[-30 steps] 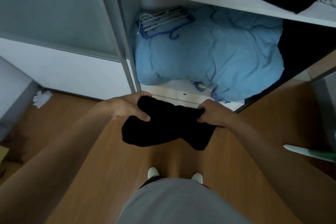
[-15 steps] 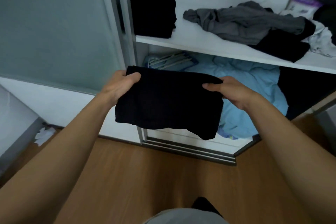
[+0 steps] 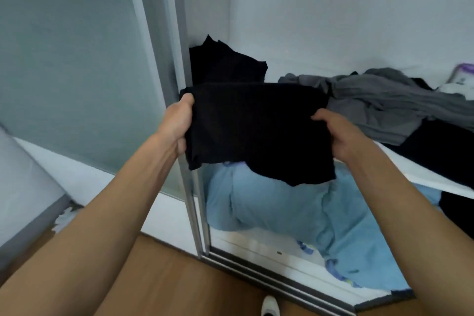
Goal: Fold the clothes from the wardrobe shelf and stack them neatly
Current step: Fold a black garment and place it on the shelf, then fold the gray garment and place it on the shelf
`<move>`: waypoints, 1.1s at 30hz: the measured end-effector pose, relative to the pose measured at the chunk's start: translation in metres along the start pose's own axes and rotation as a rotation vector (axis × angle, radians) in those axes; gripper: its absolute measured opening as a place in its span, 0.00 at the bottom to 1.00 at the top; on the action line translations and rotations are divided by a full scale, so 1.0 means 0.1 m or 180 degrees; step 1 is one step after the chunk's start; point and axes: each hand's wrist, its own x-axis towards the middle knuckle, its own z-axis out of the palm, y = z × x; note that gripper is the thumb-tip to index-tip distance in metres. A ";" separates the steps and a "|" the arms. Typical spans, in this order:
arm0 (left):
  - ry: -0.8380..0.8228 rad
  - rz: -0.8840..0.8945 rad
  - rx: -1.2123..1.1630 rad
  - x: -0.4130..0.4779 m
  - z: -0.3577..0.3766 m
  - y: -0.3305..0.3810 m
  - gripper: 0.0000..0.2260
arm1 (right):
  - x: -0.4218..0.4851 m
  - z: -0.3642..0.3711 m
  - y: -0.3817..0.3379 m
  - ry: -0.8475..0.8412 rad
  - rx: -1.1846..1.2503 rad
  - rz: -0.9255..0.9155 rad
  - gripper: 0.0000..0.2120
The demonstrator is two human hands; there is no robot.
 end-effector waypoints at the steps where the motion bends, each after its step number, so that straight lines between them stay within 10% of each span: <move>1: 0.0078 -0.0022 -0.0031 0.09 0.11 0.04 0.09 | 0.23 -0.04 -0.22 0.0136 -0.0132 -0.0118 0.09; 12: 0.1283 0.0776 -0.0367 1.08 1.25 0.61 0.12 | 2.56 0.65 -2.10 -0.0124 -0.1815 -0.1758 0.11; 16: 0.2044 0.0911 0.0643 1.26 1.17 0.63 0.05 | 3.03 1.20 -2.23 -0.0677 -0.2422 -0.1875 0.14; 20: 0.2258 0.1544 0.2459 1.33 1.16 0.39 0.31 | 3.32 1.34 -1.77 -0.0996 -0.3440 -0.1259 0.38; 22: 0.1940 0.2200 0.3543 1.46 1.19 0.35 0.26 | 3.37 1.37 -1.45 -0.1197 -0.3426 -0.1359 0.33; 26: 0.0835 0.1395 0.4950 1.74 1.12 0.28 0.21 | 3.34 1.43 -1.01 -0.1278 -0.3508 -0.1336 0.27; 33: 0.0263 0.1508 0.4964 1.88 1.16 0.35 0.19 | 3.08 1.12 -1.19 -0.0653 -0.3222 -0.1670 0.15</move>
